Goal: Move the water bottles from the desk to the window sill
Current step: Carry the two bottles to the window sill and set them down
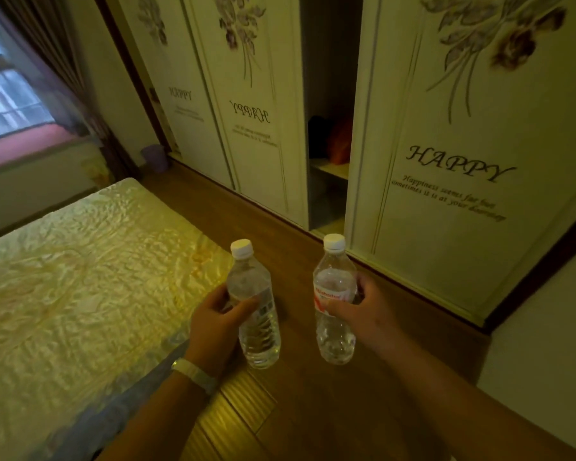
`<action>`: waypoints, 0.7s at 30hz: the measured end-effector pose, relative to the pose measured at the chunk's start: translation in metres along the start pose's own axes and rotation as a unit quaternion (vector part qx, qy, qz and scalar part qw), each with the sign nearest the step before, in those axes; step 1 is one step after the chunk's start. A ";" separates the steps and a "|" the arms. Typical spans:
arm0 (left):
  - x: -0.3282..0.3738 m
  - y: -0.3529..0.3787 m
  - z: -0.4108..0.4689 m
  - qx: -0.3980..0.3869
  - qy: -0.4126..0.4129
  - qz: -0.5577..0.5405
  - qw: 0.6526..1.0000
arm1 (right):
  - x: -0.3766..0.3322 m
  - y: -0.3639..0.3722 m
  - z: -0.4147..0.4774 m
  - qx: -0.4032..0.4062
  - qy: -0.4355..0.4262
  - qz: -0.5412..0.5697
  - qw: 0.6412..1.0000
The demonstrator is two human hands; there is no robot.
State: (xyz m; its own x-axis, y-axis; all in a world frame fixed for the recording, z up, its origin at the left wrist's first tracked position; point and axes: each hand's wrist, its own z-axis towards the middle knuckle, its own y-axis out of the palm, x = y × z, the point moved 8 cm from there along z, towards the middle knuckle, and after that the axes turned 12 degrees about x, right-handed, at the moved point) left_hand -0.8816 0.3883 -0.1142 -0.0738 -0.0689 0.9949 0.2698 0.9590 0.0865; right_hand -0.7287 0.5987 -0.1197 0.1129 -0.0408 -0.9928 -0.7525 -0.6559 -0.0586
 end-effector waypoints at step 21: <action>0.007 0.061 0.379 -0.092 0.012 0.003 0.996 | -0.042 0.157 0.321 0.053 -0.020 -0.101 0.993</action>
State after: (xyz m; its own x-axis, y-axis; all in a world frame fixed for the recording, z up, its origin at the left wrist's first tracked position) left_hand -1.2297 0.5504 -0.1214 -0.0485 -0.0716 0.9963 0.4414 0.8932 0.0856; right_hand -1.0594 0.7393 -0.1204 0.2439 0.1146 -0.9630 -0.7813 -0.5651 -0.2651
